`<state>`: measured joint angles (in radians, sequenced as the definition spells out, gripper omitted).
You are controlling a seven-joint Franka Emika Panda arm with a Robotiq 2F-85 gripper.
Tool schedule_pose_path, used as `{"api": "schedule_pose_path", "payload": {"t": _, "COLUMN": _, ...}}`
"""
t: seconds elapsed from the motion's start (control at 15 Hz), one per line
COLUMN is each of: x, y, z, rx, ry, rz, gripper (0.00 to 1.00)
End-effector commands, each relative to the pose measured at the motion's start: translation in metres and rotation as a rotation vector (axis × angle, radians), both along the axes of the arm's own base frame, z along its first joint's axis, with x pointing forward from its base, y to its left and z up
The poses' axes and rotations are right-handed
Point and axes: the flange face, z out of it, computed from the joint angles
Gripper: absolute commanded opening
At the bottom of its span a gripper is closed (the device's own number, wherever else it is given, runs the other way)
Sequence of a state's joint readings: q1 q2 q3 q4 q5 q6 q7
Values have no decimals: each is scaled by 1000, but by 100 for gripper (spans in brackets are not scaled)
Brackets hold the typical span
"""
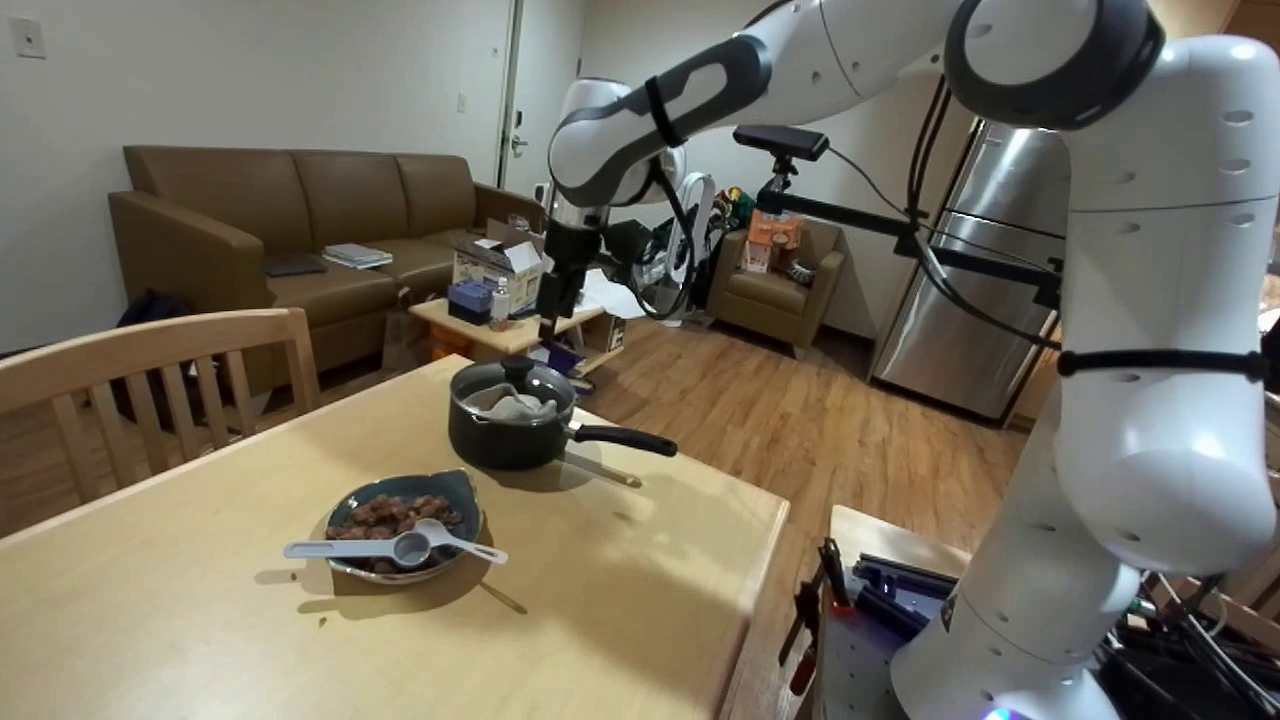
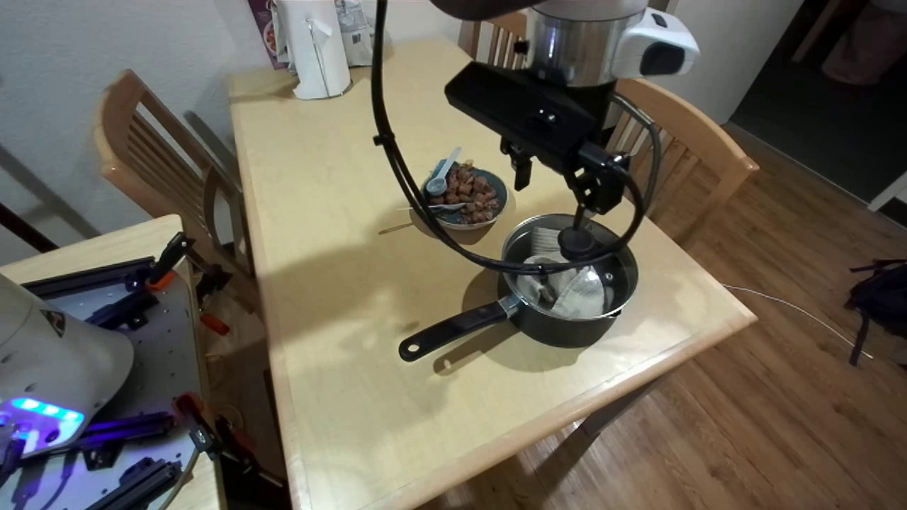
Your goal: Remove the glass lid from the black pot on the right, place the grey measuring spoon inside the black pot
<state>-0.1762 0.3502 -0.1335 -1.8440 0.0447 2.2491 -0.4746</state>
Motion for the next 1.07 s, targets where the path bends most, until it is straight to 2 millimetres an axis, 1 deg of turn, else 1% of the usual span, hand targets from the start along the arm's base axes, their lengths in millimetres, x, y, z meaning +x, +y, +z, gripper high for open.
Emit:
{"api": "schedule_pose_path", "payload": {"t": 0.0, "x": 13, "y": -43, "z": 2, "rx": 98, "ry": 9, "rz": -33, "gripper": 100}}
{"api": "schedule_pose_path", "payload": {"t": 0.13, "x": 15, "y": -57, "z": -3, "rx": 147, "ry": 24, "rz": -13, "gripper": 100}}
{"api": "schedule_pose_path", "payload": {"t": 0.27, "x": 20, "y": -60, "z": -10, "rx": 165, "ry": 49, "rz": 18, "gripper": 100}}
{"api": "schedule_pose_path", "payload": {"t": 0.4, "x": 29, "y": -54, "z": -17, "rx": 158, "ry": 83, "rz": 60, "gripper": 100}}
{"api": "schedule_pose_path", "payload": {"t": 0.6, "x": 45, "y": -36, "z": -31, "rx": 121, "ry": 128, "rz": 111, "gripper": 100}}
{"api": "schedule_pose_path", "payload": {"t": 0.73, "x": 55, "y": -24, "z": -36, "rx": 99, "ry": 141, "rz": 140, "gripper": 100}}
{"api": "schedule_pose_path", "payload": {"t": 0.87, "x": 61, "y": -17, "z": -40, "rx": 81, "ry": 149, "rz": 159, "gripper": 100}}
{"api": "schedule_pose_path", "payload": {"t": 1.0, "x": 66, "y": -18, "z": -45, "rx": 46, "ry": 153, "rz": 170, "gripper": 100}}
